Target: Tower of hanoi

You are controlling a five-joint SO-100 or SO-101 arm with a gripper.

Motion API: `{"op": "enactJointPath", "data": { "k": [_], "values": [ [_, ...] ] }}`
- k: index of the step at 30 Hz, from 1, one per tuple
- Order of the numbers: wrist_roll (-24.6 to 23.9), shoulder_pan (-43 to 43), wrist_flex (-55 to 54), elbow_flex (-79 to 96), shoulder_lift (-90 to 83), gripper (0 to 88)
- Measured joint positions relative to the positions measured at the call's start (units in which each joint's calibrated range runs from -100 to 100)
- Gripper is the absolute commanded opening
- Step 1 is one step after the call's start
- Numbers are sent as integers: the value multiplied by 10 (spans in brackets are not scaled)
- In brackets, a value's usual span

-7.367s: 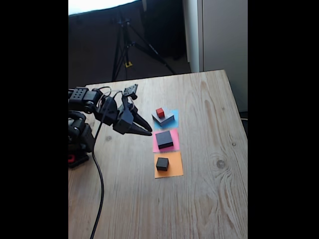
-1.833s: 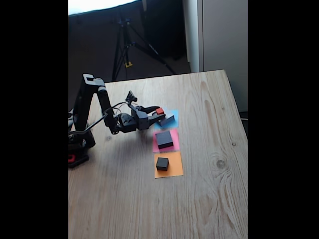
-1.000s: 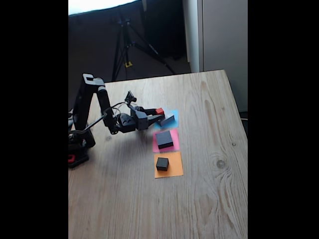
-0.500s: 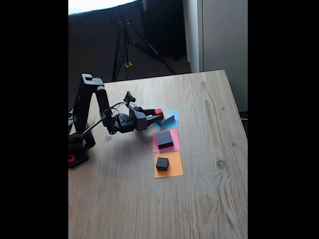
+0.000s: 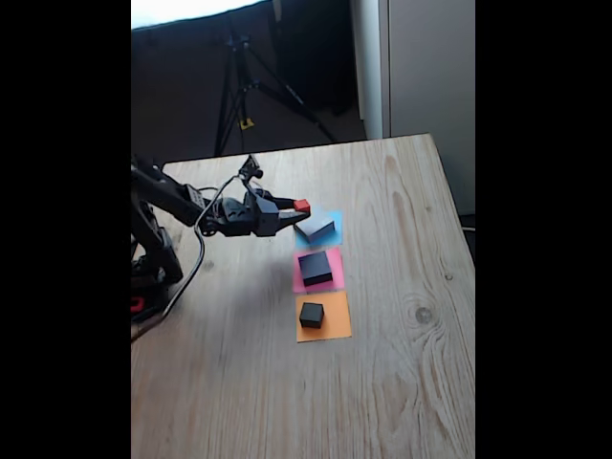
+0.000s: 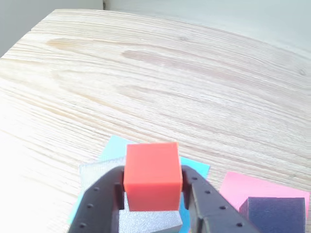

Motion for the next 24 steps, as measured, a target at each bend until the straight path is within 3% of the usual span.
{"op": "enactJointPath", "data": {
  "k": [4, 9, 18, 24],
  "values": [
    [-69, 20, 266, -95, -132, 30],
    [-120, 55, 537, -243, -198, 27],
    [-127, 94, 866, -551, -235, 27],
    [-123, 126, 1007, -730, -236, 27]
  ]
}}
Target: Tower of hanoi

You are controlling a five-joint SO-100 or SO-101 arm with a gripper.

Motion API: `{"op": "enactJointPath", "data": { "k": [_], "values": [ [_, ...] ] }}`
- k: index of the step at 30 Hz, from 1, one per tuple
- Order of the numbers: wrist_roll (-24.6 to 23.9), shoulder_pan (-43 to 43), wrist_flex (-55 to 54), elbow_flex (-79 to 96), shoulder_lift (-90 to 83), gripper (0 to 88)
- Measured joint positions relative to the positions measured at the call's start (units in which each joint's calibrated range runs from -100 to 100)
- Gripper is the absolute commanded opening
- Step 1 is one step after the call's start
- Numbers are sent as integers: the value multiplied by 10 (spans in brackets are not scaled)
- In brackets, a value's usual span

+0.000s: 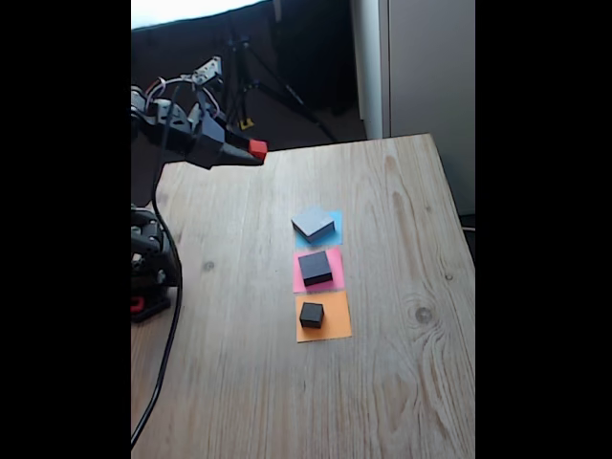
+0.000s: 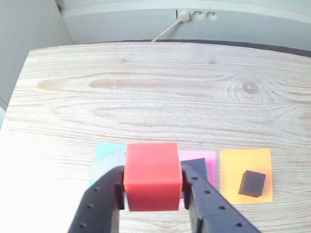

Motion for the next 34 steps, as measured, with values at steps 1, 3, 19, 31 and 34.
{"op": "enactJointPath", "data": {
  "k": [1, 3, 19, 31, 34],
  "values": [
    [3, 4, 13, -21, 0, 26],
    [17, 8, 39, -52, -1, 26],
    [66, 70, 93, -136, -3, 15],
    [191, 208, -88, 208, -67, 13],
    [205, 242, -163, 318, -81, 18]
  ]
}}
